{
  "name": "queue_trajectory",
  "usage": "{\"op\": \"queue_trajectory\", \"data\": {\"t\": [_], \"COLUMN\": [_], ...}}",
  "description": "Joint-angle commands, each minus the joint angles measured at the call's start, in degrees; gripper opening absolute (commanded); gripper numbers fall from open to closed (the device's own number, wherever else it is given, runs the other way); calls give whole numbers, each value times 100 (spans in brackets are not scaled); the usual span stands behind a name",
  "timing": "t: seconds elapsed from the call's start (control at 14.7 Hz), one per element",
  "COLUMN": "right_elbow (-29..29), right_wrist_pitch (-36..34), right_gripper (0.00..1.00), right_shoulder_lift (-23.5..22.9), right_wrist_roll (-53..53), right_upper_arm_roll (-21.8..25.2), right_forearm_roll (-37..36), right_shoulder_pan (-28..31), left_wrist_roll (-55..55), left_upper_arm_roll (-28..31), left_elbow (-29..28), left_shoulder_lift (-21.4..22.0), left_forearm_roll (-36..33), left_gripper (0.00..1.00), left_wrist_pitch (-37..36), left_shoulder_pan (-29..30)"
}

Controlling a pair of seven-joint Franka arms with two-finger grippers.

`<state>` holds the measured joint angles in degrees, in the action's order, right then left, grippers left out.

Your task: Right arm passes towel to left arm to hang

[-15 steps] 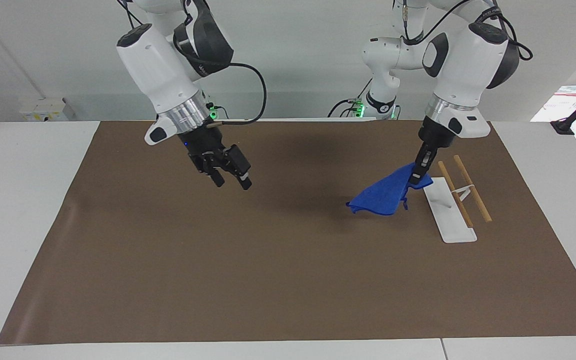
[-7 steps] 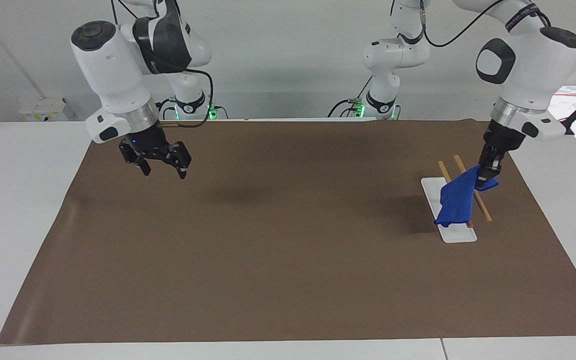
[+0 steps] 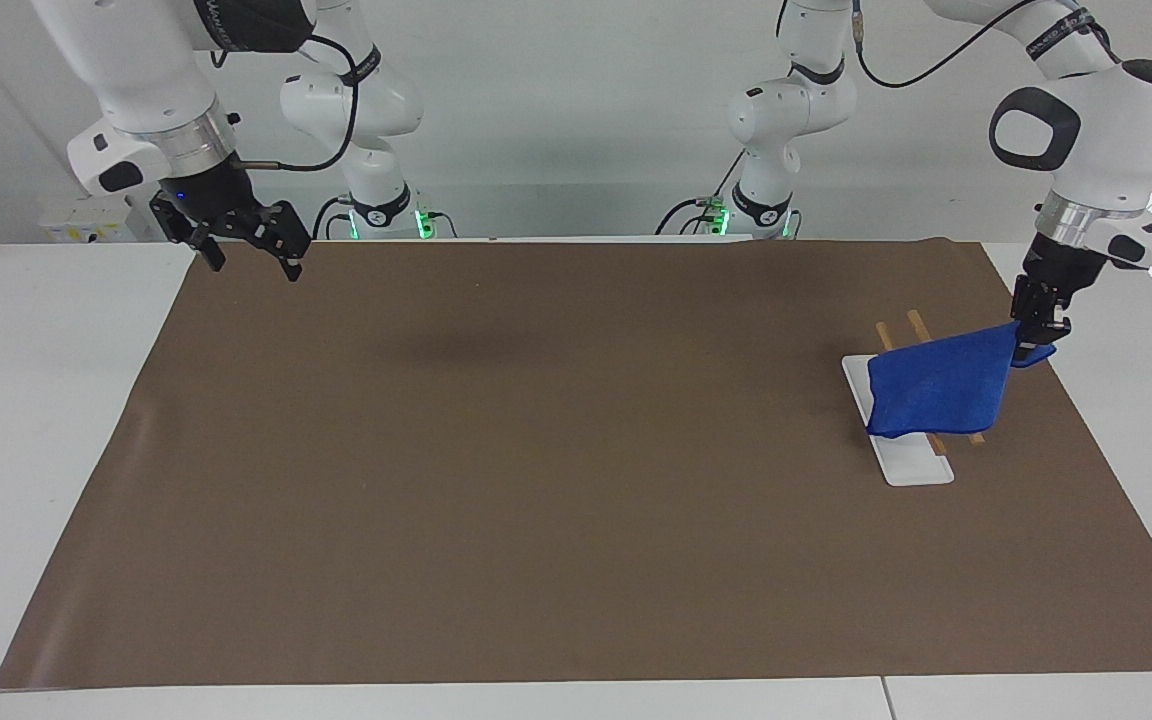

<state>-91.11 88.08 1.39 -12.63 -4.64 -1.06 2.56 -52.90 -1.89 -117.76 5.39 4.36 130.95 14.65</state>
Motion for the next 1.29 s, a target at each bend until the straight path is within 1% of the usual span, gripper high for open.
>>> {"op": "queue_trajectory", "data": {"t": [0.0, 0.2, 0.41, 0.61, 0.68, 0.75, 0.82, 0.89, 0.95, 1.02, 1.23], "right_elbow": [-162, -188, -250, -197, -188, -188, -162, -162, -162, -162, -153], "right_wrist_pitch": [16, 16, 113, -45, -106, -203, -291, -300, -309, -292, -248], "right_gripper": [100, 100, 100, 100, 100, 100, 100, 100, 100, 100, 100], "right_shoulder_lift": [55, 72, 98, 99, 107, 125, 142, 143, 143, 151, 134], "right_wrist_roll": [68, 24, 15, 32, 58, 76, 85, 85, 85, 68, 76], "right_upper_arm_roll": [-46, -46, -54, -46, -46, -28, 16, 138, 357, 428, 630], "right_forearm_roll": [-62, -17, -9, -17, -17, -9, -9, 9, 18, 18, 18], "right_shoulder_pan": [51, 43, -19, 34, 51, 60, 86, -9, -219, -273, -440], "left_wrist_roll": [253, 263, 263, 271, 280, 332, 498, 717, 824, 869, 1219], "left_upper_arm_roll": [-66, -66, -66, -66, -66, -57, -57, -57, -66, -66, -75], "left_elbow": [-439, -765, -801, -810, -810, -801, -775, -696, -582, -398, 348], "left_shoulder_lift": [173, 137, -38, -82, -82, -82, -91, -109, -152, -205, -311], "left_forearm_roll": [-93, -93, -85, -85, -93, -85, -85, -85, -85, -85, -93], "left_gripper": [0, 0, 0, 0, 7, 38, 71, 100, 100, 100, 100], "left_wrist_pitch": [369, 676, 782, 783, 783, 774, 756, 713, 686, 555, -190], "left_shoulder_pan": [257, 302, 302, 354, 415, 425, 433, 477, 477, 443, 355]}}
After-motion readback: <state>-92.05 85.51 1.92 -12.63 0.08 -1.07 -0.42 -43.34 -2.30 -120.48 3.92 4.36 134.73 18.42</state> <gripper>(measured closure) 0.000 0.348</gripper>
